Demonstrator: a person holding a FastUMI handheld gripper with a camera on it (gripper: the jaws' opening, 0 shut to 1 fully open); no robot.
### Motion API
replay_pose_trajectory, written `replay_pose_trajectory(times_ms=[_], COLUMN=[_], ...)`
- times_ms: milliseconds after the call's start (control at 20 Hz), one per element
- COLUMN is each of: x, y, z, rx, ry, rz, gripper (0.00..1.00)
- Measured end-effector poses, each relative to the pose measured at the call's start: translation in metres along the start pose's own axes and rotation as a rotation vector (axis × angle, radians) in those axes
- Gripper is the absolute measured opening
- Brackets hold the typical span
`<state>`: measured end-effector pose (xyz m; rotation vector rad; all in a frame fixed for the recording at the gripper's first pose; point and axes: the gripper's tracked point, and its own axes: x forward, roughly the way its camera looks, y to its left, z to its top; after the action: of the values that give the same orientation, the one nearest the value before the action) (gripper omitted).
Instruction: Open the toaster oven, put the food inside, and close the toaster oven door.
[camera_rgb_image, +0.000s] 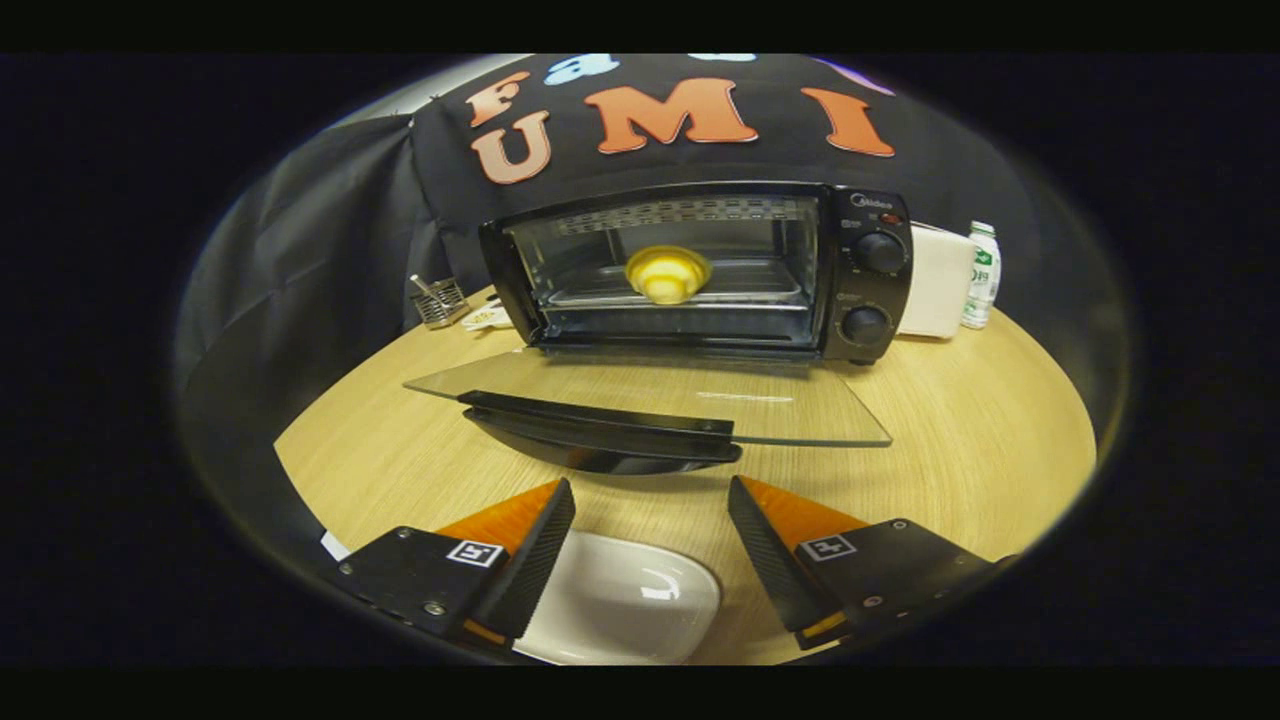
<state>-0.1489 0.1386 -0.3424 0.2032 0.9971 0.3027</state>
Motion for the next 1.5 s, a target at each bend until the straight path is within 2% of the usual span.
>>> replay_pose_trajectory(times_ms=[200,700,1300,1500], x=[0.01,0.024,0.044,0.046], y=[0.008,-0.002,-0.019,-0.019], z=[0.018,0.109,0.175,0.183], rx=[0.012,-0.011,0.056,0.076], ry=[-0.019,-0.191,-0.302,-0.315], rz=[-0.004,-0.094,-0.209,-0.215], gripper=[0.92,0.92,0.91,0.91])
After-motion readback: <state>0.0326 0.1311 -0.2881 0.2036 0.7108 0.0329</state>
